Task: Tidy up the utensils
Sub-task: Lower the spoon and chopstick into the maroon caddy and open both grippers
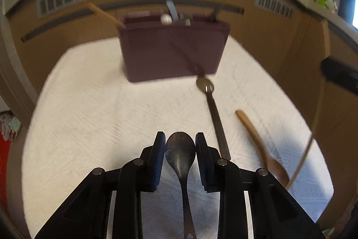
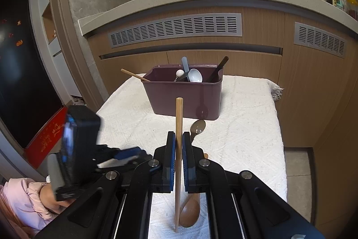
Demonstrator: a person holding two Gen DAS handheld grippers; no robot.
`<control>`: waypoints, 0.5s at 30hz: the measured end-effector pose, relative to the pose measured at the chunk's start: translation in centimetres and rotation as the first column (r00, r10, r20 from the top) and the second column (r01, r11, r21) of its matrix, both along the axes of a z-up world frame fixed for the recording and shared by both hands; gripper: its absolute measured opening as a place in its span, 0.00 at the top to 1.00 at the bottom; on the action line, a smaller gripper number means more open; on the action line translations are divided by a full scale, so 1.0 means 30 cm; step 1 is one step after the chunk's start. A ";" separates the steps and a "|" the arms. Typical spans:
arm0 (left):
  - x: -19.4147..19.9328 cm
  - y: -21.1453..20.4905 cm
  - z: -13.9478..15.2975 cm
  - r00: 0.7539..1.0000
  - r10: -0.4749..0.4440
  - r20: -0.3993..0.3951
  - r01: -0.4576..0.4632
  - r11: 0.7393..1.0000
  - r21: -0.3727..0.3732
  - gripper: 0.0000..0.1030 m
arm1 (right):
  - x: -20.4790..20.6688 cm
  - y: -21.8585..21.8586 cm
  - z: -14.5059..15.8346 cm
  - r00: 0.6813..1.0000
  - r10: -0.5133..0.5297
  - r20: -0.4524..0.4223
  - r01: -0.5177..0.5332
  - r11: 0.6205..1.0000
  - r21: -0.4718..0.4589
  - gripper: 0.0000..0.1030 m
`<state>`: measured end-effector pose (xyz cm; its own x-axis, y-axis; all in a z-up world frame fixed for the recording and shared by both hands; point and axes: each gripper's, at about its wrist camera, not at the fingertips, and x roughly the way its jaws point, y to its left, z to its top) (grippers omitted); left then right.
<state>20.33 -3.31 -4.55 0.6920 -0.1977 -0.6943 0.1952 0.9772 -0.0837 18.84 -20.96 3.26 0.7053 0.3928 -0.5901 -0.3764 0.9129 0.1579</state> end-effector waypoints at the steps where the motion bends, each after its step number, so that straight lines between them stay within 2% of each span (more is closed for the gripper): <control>1: -0.019 0.009 0.027 0.999 0.007 0.036 -0.007 1.000 0.000 0.72 | -0.002 -0.001 0.001 1.000 -0.001 0.004 0.001 1.000 0.001 0.95; 5: -0.061 0.043 0.167 0.986 0.018 0.167 -0.012 0.999 -0.041 0.72 | -0.007 -0.005 0.017 1.000 -0.012 0.021 0.011 1.000 0.021 0.95; 9: -0.023 0.063 0.353 0.962 0.008 0.272 0.020 0.995 -0.100 0.72 | 0.008 -0.009 0.086 0.997 -0.017 0.075 0.013 0.998 0.057 0.95; 12: 0.055 0.077 0.531 0.934 -0.003 0.357 0.058 0.988 -0.144 0.72 | 0.060 -0.003 0.219 0.985 -0.015 0.171 0.005 0.998 0.058 0.95; 15: 0.148 0.093 0.682 0.892 0.021 0.452 0.060 0.985 -0.162 0.72 | 0.130 0.008 0.369 0.959 -0.017 0.284 0.004 0.999 0.046 0.95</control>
<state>24.77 -0.52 15.90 0.9167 -0.2997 -0.2642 0.2698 0.9521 -0.1440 22.74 -20.72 14.32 0.8457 0.4054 -0.3470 -0.4017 0.9117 0.0862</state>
